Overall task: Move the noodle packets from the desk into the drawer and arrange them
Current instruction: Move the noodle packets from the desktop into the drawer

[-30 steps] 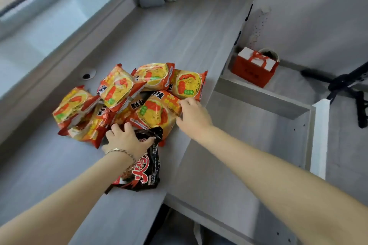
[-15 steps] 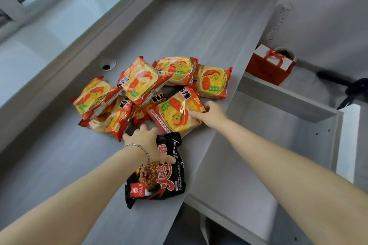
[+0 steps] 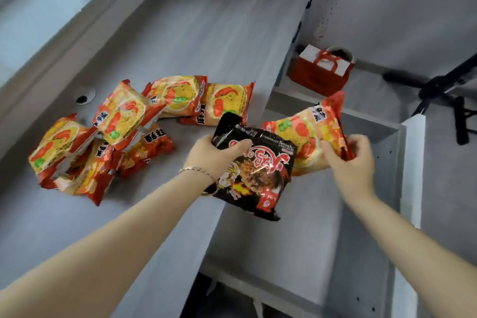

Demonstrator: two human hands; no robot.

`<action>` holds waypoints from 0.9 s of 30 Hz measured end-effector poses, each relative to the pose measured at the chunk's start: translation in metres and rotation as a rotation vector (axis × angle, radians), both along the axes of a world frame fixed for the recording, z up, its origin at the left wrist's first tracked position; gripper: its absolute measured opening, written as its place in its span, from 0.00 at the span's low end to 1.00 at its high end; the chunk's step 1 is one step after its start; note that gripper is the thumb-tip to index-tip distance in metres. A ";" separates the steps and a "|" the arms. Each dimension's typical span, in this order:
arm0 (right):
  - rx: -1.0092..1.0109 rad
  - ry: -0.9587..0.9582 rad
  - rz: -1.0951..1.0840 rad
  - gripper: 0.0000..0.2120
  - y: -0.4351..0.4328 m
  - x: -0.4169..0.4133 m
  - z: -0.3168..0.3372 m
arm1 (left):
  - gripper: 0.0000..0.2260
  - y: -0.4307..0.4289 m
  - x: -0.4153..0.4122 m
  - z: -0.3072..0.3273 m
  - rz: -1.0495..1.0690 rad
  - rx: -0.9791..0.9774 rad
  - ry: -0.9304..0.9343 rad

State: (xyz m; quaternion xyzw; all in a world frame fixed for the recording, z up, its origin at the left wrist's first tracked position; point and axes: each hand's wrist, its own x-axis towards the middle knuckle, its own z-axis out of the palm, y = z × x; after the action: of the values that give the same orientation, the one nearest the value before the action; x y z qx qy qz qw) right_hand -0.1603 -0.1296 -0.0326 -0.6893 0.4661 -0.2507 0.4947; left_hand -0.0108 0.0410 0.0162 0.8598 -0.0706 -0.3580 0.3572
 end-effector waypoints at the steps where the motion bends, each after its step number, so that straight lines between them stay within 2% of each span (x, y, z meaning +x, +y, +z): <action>1: 0.045 0.018 -0.077 0.13 -0.013 -0.012 -0.009 | 0.16 -0.017 -0.010 -0.009 0.069 -0.050 0.054; 3: 0.153 0.090 -0.191 0.13 -0.033 -0.032 -0.029 | 0.17 -0.046 -0.031 -0.030 0.157 -0.076 0.141; 7: 0.351 0.249 -0.378 0.17 -0.057 -0.061 -0.085 | 0.27 -0.094 -0.066 -0.081 0.302 -0.009 0.259; 10: 0.527 0.237 -0.451 0.22 -0.063 -0.071 -0.125 | 0.30 -0.113 -0.079 -0.114 0.413 0.076 0.356; 14: 0.719 0.183 -0.449 0.16 -0.065 -0.075 -0.149 | 0.29 -0.124 -0.082 -0.153 0.506 0.105 0.505; 17: 0.619 0.376 -0.338 0.08 -0.065 -0.081 -0.159 | 0.28 -0.123 -0.079 -0.168 0.507 0.219 0.417; 19: 0.582 0.517 -0.257 0.07 -0.067 -0.086 -0.158 | 0.26 -0.124 -0.078 -0.171 0.428 0.270 0.383; 22: 0.548 0.658 -0.155 0.16 -0.067 -0.082 -0.149 | 0.19 -0.121 -0.076 -0.167 0.303 0.306 0.372; 24: 0.457 0.729 -0.107 0.22 -0.061 -0.070 -0.132 | 0.16 -0.119 -0.072 -0.159 0.221 0.305 0.390; 27: 0.285 0.690 0.062 0.24 -0.049 -0.038 -0.091 | 0.10 -0.112 -0.063 -0.132 -0.044 0.330 0.301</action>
State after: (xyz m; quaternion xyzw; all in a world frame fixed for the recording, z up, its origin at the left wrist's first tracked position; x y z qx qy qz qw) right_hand -0.1985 -0.1789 -0.1241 -0.6712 0.6145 0.0788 0.4071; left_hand -0.0735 -0.0707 -0.1155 0.8416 0.0244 -0.4968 0.2106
